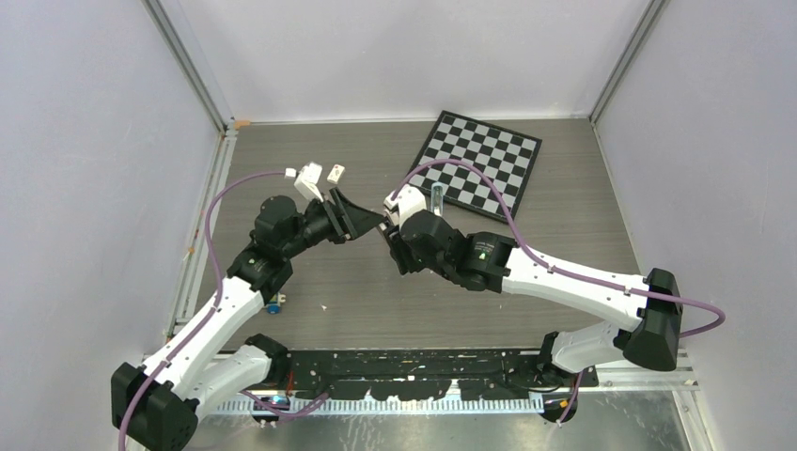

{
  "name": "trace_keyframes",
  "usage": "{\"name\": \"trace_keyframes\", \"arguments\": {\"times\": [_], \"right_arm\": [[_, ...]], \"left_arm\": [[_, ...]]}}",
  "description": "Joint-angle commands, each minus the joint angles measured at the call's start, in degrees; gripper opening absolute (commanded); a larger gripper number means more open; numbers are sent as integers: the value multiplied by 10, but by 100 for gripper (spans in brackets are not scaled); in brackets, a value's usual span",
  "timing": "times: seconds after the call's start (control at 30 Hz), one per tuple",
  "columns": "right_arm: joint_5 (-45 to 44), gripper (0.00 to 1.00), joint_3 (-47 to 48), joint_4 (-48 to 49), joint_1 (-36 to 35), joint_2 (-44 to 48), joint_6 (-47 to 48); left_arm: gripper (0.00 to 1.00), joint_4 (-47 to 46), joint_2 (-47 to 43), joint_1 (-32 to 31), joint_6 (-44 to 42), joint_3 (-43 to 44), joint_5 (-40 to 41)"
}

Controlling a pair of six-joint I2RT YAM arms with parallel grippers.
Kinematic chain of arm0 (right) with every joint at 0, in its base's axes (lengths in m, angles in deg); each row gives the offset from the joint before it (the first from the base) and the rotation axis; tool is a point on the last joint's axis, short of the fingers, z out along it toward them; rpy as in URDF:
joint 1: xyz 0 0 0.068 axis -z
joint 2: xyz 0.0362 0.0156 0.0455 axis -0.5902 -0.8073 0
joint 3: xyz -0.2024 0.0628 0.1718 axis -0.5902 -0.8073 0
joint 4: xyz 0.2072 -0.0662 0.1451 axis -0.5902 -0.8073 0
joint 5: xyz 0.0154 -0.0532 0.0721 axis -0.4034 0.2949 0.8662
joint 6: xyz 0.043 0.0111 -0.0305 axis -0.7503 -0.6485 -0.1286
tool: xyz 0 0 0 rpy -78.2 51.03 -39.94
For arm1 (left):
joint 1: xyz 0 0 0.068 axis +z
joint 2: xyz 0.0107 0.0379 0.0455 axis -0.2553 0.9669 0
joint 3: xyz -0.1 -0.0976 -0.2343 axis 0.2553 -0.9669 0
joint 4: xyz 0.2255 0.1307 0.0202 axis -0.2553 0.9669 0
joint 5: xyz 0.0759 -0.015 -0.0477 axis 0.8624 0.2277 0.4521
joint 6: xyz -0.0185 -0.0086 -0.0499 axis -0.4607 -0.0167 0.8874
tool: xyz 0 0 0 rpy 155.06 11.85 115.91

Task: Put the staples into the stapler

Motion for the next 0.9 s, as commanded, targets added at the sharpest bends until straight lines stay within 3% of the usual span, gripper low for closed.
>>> {"name": "trace_keyframes", "arguments": {"times": [0.0, 0.3, 0.4, 0.53, 0.7, 0.87], "right_arm": [[-24, 46, 24, 45, -6, 10, -20], [-20, 46, 21, 62, -7, 5, -30], [-13, 46, 22, 64, -8, 1, -31], [-6, 49, 22, 60, -8, -5, -32], [5, 62, 10, 61, -8, 3, -29], [-4, 75, -12, 62, -7, 48, 0]], "left_arm": [[48, -61, 4, -1, 16, -9, -21], [50, -86, 10, -1, 26, -23, -35], [47, -100, 14, -1, 23, -25, -42], [30, -119, 18, -1, 22, -27, -50], [1, -123, 12, -1, -2, -30, -52], [0, -121, -9, 4, -42, -41, -51]]}}
